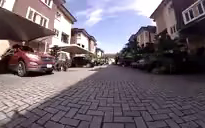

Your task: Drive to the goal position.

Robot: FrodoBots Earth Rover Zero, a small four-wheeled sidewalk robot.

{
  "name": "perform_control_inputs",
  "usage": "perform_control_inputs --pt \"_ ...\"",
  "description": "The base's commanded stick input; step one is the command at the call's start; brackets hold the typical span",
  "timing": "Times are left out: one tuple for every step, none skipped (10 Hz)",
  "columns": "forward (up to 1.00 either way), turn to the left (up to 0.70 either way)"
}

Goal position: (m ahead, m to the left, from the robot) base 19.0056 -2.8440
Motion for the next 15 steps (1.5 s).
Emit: perform_control_inputs --pt "0.69 0.03" --pt "0.69 0.03" --pt "0.69 0.03" --pt "0.69 0.03" --pt "0.69 0.03" --pt "0.69 0.03" --pt "0.69 0.03" --pt "0.69 0.03" --pt "0.69 0.03" --pt "0.69 0.03" --pt "0.69 0.03" --pt "0.69 0.03" --pt "0.69 0.03" --pt "0.69 0.03" --pt "0.69 0.03"
